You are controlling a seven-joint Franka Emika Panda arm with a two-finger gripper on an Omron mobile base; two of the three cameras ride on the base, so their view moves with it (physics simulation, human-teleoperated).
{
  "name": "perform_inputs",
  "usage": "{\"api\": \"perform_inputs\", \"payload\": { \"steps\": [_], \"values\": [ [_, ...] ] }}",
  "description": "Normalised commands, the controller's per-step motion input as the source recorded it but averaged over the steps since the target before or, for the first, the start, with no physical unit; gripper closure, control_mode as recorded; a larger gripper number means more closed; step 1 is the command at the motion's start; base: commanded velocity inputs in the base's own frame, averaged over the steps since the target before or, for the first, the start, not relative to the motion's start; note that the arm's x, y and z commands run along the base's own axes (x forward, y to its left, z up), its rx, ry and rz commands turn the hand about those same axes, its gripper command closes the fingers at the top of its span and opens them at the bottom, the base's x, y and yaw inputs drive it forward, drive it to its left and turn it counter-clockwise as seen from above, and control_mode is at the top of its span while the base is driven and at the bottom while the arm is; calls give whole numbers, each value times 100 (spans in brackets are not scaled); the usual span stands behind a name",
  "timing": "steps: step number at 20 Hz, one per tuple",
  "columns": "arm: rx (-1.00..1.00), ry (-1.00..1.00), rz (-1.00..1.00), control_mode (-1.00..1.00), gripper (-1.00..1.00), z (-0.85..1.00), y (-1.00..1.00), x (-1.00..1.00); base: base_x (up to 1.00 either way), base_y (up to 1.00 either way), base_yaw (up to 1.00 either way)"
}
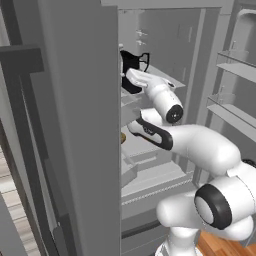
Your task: Move the onion and potato from the top shelf to the second highest shelf to make space. Then, place the pitcher from the counter on the cleared top shelf.
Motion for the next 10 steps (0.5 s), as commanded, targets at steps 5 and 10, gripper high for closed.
{"api": "perform_inputs", "payload": {
  "steps": [5, 10],
  "values": [
    [0, -5, 0, -100, 100, -71, 9, 45, 0, 0, 0],
    [0, -6, 0, -100, 100, -77, 16, 49, 0, 0, 0]
  ]
}}
